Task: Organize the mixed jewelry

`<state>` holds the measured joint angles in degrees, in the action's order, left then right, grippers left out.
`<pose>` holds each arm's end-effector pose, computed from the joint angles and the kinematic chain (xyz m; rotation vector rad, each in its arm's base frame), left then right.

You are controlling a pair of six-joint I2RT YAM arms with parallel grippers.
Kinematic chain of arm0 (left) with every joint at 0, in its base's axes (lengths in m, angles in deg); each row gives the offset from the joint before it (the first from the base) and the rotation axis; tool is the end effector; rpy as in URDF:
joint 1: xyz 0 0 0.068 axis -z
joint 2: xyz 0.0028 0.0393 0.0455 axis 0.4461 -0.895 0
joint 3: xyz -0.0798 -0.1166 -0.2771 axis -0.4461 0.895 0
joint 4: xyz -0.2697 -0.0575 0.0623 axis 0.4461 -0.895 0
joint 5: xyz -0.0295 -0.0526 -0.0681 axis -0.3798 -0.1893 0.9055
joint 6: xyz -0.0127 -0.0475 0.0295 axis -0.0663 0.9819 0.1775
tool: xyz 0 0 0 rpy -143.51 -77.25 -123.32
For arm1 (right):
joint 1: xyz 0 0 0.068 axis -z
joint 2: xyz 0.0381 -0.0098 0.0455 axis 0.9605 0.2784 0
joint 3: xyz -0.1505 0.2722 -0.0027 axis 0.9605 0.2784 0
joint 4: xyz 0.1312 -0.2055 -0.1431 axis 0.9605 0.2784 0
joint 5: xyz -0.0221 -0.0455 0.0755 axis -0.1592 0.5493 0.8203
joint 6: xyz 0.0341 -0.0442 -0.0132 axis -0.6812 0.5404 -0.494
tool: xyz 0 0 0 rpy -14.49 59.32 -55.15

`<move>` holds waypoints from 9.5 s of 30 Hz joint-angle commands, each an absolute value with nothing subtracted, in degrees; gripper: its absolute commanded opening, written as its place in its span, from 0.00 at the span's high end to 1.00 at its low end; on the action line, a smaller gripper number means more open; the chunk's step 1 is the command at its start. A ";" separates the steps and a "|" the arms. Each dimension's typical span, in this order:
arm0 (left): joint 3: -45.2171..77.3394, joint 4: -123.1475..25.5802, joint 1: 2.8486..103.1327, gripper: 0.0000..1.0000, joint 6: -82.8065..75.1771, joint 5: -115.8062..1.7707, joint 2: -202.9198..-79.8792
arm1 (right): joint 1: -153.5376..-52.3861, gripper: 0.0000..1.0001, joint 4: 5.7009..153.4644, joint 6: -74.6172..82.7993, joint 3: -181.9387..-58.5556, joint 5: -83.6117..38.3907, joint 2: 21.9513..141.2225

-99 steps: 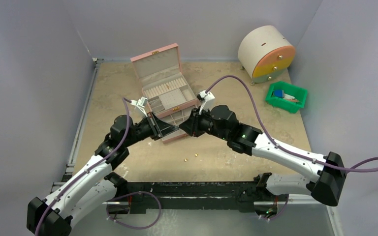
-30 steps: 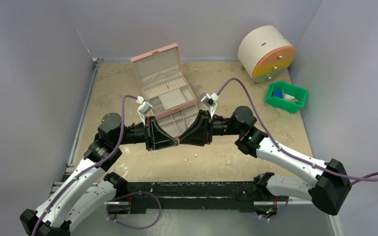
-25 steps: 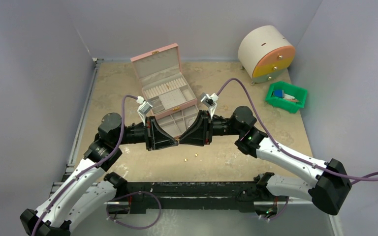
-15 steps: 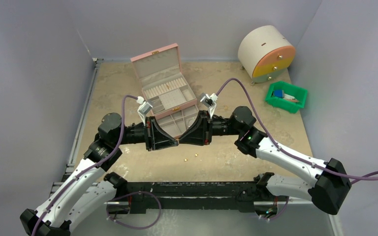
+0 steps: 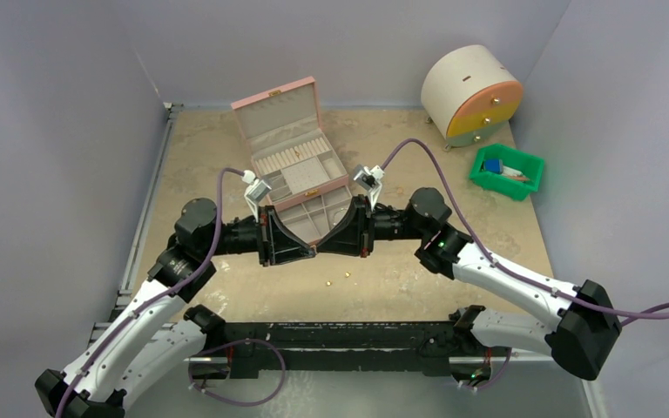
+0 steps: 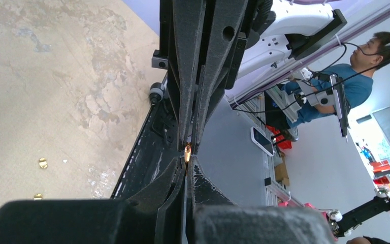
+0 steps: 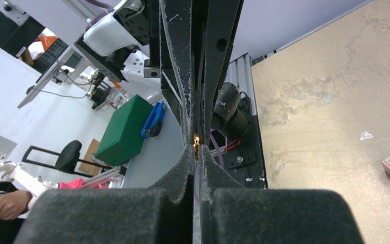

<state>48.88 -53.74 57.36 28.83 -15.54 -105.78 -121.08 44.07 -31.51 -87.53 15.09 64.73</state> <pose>0.1173 -0.1060 0.3598 0.5555 1.8217 -1.6449 0.1545 0.2096 0.3694 -0.8477 1.4462 1.7653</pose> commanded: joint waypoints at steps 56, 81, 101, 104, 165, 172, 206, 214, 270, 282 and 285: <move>38.88 -86.46 57.16 0.30 16.16 -85.43 -93.57 | -118.06 1.00 95.55 2.75 -166.61 -43.64 129.17; 39.21 -85.84 54.88 0.29 15.89 -84.09 -92.96 | -115.85 1.00 94.10 0.32 -175.11 -37.99 138.87; 39.22 -85.59 53.92 0.29 15.64 -83.04 -93.68 | -115.52 1.00 93.31 0.46 -178.25 -36.53 143.28; 39.22 -85.52 53.75 0.29 15.62 -82.86 -93.59 | -115.50 1.00 93.03 0.21 -177.52 -35.67 143.25; 39.28 -85.69 53.47 0.29 15.89 -83.33 -93.76 | -115.54 0.65 88.31 -2.54 -163.49 -38.51 126.16; 39.28 -85.65 53.47 0.29 15.89 -83.23 -94.18 | -115.51 0.63 84.97 -3.70 -148.26 -38.71 112.72; 39.32 -85.60 52.16 0.29 15.81 -82.68 -96.54 | -93.98 0.61 76.78 -5.07 -103.81 -42.14 94.64; 39.29 -85.60 52.16 0.29 15.89 -82.86 -96.38 | -91.65 0.62 77.11 -3.53 -107.38 -41.21 100.75; 39.24 -85.43 51.28 0.29 15.63 -82.16 -97.55 | -90.19 0.82 78.90 -0.57 -115.19 -39.54 113.60; 39.29 -85.27 51.01 0.29 15.54 -81.81 -97.50 | -90.18 1.00 80.06 -0.65 -114.46 -39.83 113.08; 39.28 -85.26 50.93 0.29 15.54 -81.80 -97.33 | -90.28 1.00 79.35 -1.79 -112.41 -39.79 111.43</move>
<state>39.37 -87.49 51.59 15.52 -82.19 -97.54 -90.33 78.32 -1.06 -114.59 -39.64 112.95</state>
